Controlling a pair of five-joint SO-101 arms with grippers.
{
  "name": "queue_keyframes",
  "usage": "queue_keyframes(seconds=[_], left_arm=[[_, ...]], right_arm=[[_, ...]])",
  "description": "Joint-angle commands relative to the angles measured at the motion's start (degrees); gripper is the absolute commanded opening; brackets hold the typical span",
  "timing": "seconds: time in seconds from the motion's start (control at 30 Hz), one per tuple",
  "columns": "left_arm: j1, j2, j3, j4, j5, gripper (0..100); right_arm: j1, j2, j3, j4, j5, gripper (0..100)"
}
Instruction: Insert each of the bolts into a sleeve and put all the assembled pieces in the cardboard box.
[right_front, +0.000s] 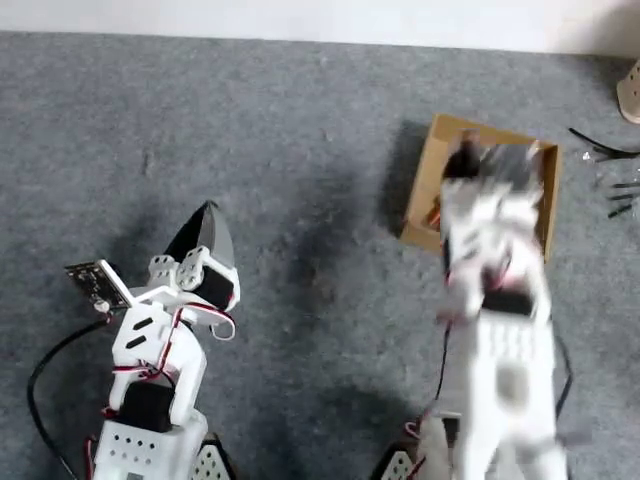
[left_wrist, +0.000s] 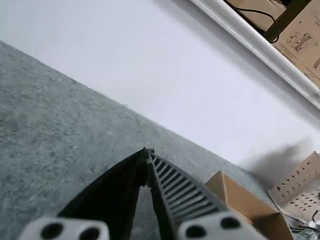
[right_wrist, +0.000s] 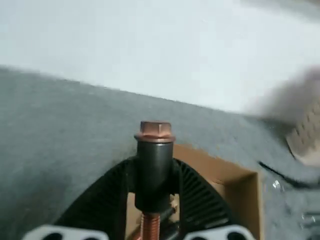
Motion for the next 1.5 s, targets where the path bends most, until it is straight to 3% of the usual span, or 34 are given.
queue_keyframes(seconds=[0.0,0.2,0.43,0.53,0.7,1.0,1.23,1.47], left_arm=[[-0.4,0.0,1.2,0.4,-0.2,1],[-0.4,0.0,1.2,0.4,-0.2,1],[-0.4,0.0,1.2,0.4,-0.2,1],[-0.4,0.0,1.2,0.4,-0.2,1],[-0.4,0.0,1.2,0.4,-0.2,1],[-0.3,0.0,1.2,0.8,-0.2,1],[-0.3,0.0,1.2,0.8,-0.2,1],[-0.3,0.0,1.2,1.9,-0.2,1]], right_arm=[[3.2,22.6,-24.3,9.2,-4.7,0.4],[3.4,44.2,-48.7,29.1,-9.1,0.4],[3.4,56.5,-64.4,42.7,-12.0,0.4],[3.4,57.9,-68.4,46.8,-12.1,3.9],[3.2,57.7,-71.1,52.4,-11.8,21.5],[0.8,48.2,-75.9,61.6,-11.7,22.1],[-9.4,27.6,-55.6,59.8,-11.7,12.7],[-16.1,-1.7,-14.8,39.3,-11.8,12.7]])
